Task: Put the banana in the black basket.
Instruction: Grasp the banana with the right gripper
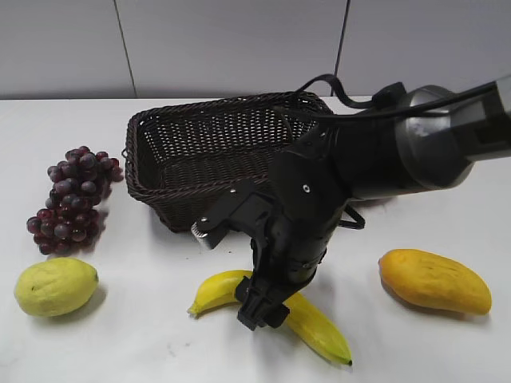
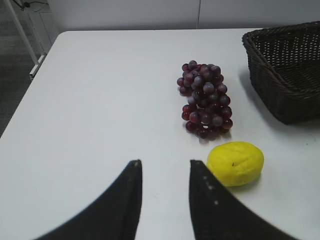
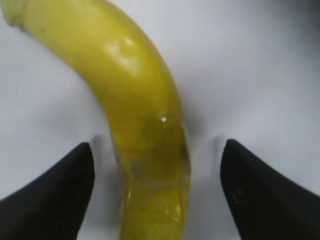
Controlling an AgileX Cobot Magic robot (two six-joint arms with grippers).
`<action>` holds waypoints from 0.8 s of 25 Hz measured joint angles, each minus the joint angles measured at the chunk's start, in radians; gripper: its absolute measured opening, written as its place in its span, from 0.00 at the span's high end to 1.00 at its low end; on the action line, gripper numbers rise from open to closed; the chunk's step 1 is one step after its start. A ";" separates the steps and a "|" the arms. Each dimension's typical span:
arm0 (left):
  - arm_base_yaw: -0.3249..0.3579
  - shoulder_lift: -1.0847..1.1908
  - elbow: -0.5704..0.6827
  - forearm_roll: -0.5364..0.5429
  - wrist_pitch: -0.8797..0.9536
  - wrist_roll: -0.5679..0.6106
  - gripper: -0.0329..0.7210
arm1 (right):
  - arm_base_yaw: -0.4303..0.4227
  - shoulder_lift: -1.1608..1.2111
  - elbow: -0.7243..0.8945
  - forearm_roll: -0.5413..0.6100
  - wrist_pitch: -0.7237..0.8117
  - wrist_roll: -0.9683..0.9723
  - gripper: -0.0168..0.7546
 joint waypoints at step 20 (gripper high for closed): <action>0.000 0.000 0.000 0.000 0.000 0.000 0.64 | 0.000 0.045 -0.007 0.009 -0.055 0.000 0.30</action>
